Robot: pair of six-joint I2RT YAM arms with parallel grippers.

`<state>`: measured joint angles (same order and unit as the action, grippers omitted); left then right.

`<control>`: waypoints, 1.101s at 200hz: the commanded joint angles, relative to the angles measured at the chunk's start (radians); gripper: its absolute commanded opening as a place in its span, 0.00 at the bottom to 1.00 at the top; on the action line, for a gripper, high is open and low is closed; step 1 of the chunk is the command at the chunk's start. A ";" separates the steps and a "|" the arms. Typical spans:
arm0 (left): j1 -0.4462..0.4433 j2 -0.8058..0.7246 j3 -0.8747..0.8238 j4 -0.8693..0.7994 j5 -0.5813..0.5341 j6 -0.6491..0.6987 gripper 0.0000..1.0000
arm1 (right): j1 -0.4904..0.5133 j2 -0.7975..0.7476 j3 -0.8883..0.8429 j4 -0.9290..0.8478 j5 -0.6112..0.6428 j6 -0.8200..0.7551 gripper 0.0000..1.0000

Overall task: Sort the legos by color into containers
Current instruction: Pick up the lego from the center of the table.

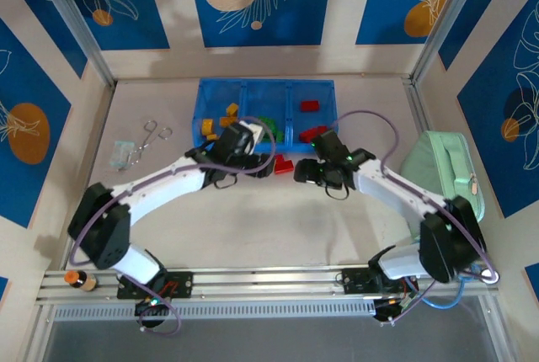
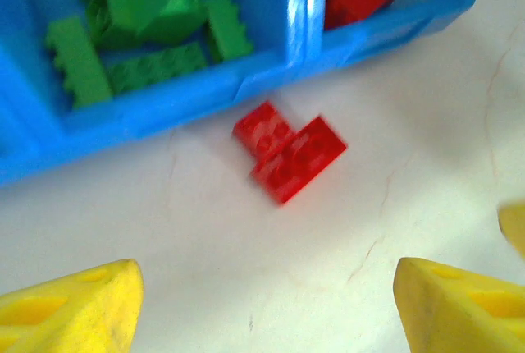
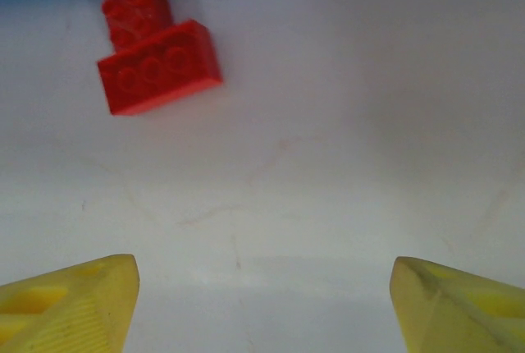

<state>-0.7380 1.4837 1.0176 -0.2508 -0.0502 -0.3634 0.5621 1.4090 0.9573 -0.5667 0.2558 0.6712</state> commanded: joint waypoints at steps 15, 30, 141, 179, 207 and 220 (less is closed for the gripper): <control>-0.005 -0.184 -0.226 0.039 -0.049 -0.071 0.80 | 0.045 0.235 0.220 -0.072 0.034 -0.084 1.00; -0.005 -0.257 -0.288 0.012 -0.071 -0.084 0.80 | 0.062 0.333 0.312 -0.114 0.071 -0.094 0.99; -0.004 -0.426 -0.402 -0.023 -0.139 -0.101 0.81 | 0.098 0.720 0.689 -0.320 0.104 -0.137 0.97; -0.003 -0.412 -0.400 -0.015 -0.137 -0.100 0.81 | 0.107 0.745 0.694 -0.326 0.121 -0.129 0.90; -0.004 -0.405 -0.402 -0.008 -0.137 -0.101 0.81 | 0.111 0.740 0.678 -0.318 0.127 -0.119 0.77; -0.004 -0.402 -0.403 -0.005 -0.135 -0.103 0.81 | 0.114 0.736 0.672 -0.317 0.131 -0.116 0.70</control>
<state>-0.7380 1.0710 0.6224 -0.2691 -0.1776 -0.4484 0.6689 2.1460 1.6344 -0.8539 0.3679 0.5400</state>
